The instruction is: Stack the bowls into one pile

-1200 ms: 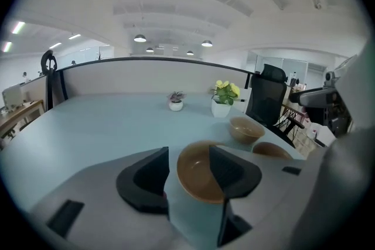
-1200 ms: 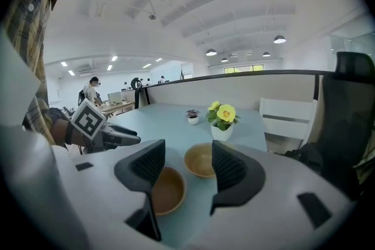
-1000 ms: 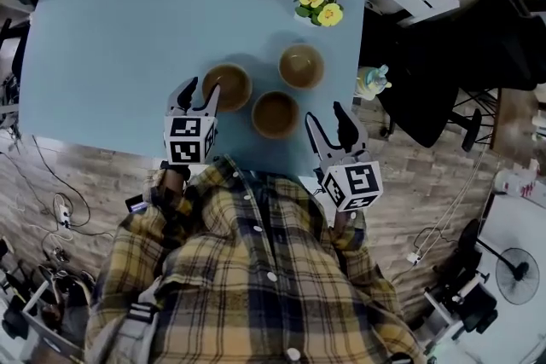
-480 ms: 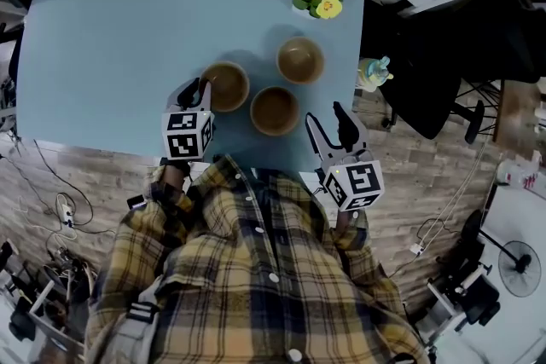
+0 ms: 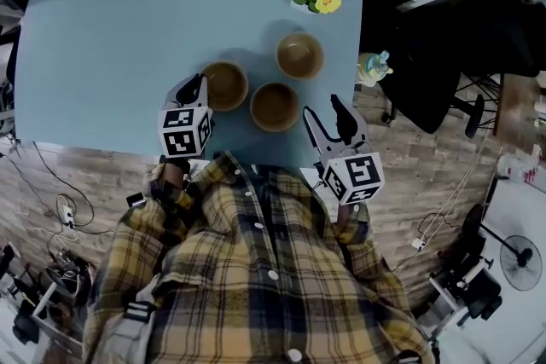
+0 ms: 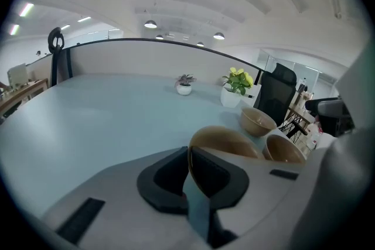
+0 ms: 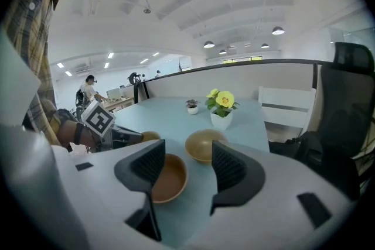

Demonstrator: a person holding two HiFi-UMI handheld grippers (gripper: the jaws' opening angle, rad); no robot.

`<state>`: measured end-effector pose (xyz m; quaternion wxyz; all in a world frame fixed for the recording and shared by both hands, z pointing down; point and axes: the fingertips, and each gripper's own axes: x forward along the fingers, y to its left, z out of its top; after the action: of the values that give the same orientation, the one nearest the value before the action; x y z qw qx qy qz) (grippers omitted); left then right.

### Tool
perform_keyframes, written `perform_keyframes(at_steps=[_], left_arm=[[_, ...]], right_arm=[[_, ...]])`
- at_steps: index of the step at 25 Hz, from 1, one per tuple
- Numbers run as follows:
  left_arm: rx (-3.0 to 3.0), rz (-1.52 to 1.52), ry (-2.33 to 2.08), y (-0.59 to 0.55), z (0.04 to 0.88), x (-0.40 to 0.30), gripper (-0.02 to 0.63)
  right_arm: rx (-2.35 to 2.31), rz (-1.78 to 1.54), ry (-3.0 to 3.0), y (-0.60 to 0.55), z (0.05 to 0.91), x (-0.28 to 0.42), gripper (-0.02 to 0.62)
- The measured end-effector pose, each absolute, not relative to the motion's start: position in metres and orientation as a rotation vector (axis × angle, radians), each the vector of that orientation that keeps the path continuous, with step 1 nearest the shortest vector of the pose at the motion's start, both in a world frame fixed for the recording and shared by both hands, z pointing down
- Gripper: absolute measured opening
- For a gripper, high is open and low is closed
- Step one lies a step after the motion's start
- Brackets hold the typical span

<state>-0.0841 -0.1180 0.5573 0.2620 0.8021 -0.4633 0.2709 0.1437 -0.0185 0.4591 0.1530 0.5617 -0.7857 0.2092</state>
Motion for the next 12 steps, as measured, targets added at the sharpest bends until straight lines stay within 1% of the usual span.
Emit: perform_keyframes(at_steps=[12], left_arm=[[2.200,0.684,-1.321,-0.120,0.531,-0.090,0.006]], right_arm=[[1.601,0.573,-2.292,-0.023,0.455,0.139,0.233]])
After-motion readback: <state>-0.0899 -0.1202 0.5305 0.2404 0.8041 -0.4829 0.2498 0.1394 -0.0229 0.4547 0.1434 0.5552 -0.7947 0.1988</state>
